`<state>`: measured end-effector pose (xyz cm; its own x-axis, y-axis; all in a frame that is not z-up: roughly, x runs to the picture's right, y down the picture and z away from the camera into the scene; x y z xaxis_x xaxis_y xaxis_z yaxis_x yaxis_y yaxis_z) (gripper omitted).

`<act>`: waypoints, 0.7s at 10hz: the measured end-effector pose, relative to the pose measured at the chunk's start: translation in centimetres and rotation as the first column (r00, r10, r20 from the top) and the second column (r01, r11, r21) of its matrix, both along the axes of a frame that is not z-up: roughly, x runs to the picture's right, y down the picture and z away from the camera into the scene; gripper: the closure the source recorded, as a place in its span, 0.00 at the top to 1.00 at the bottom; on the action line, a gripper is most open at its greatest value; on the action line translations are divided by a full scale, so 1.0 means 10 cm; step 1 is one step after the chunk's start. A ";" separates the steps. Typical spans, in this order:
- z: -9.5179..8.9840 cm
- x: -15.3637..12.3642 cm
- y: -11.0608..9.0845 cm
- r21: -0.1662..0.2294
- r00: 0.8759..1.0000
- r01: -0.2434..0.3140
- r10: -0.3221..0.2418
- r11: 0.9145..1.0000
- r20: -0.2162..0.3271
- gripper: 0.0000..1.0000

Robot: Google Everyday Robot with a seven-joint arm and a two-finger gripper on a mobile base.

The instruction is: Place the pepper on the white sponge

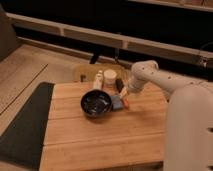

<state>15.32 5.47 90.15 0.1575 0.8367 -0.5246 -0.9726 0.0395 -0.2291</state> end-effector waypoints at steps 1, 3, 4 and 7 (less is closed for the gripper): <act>0.03 0.01 0.04 -0.014 1.000 0.005 -0.005 1.000 -0.006 0.65; 0.08 0.00 0.10 -0.037 1.000 0.015 -0.015 0.999 -0.013 0.65; 0.13 0.03 0.13 -0.052 0.999 0.024 -0.025 0.998 -0.026 0.65; 0.27 0.19 0.22 -0.100 0.995 0.057 -0.065 0.993 -0.077 0.65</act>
<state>17.25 7.68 92.90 0.1608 0.7709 -0.6164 -0.9845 0.0806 -0.1560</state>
